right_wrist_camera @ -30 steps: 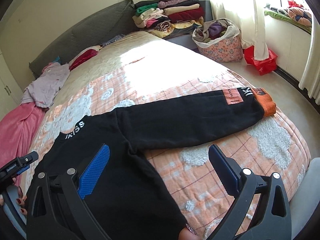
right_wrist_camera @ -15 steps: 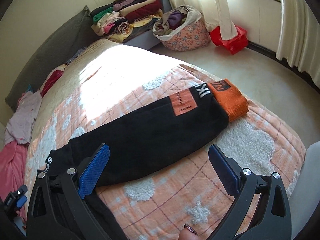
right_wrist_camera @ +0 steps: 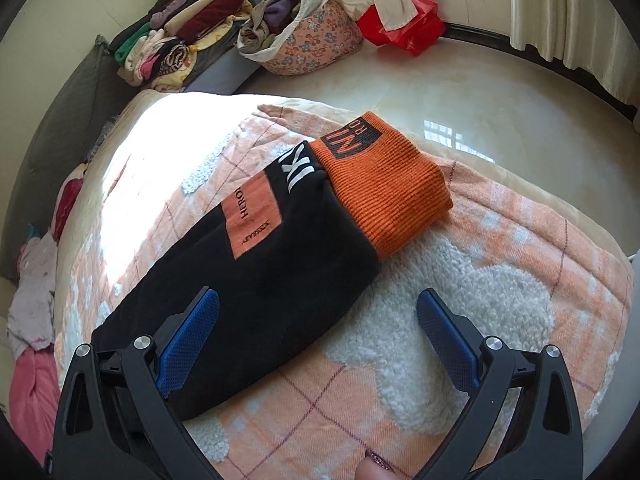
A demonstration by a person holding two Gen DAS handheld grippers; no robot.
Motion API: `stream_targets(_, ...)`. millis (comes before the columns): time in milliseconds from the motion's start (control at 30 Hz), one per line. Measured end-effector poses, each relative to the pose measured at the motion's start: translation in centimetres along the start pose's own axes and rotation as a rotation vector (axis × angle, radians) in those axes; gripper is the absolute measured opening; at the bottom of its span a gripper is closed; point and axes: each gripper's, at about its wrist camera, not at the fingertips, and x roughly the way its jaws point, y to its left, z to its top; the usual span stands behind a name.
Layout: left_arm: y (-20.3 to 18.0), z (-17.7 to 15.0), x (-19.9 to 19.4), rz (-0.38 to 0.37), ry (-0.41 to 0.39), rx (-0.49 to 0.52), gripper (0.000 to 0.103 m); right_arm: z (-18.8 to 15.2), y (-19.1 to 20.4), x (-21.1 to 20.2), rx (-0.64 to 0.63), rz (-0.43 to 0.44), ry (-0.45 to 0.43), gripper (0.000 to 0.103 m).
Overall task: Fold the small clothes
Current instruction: 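Close the right tool on the orange cuff and lift it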
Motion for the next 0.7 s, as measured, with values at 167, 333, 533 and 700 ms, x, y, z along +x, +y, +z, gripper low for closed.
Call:
stream_targets(167,0.0,-0.8,-0.6,-0.019,-0.015,-0.027,0.094,1.0,0.2,1.3,-0.004,0.02,-0.047,0.099)
stream_targets(333,0.0,-1.5,-1.5,-0.035,-0.026,-0.018,0.094,1.3,0.3,1.5,-0.017,0.026,-0.1,0.075)
stream_targets(533,1.3,-1.5,-2.5,-0.026,-0.041,-0.017,0.094,1.3,0.3,1.5,-0.031,0.079,-0.122,0.029)
stream_targets(700,2.0,-1.2,-3.1,-0.033,-0.052,-0.014,0.094,0.6,1.6,-0.4,-0.095,0.159,-0.153,0.017)
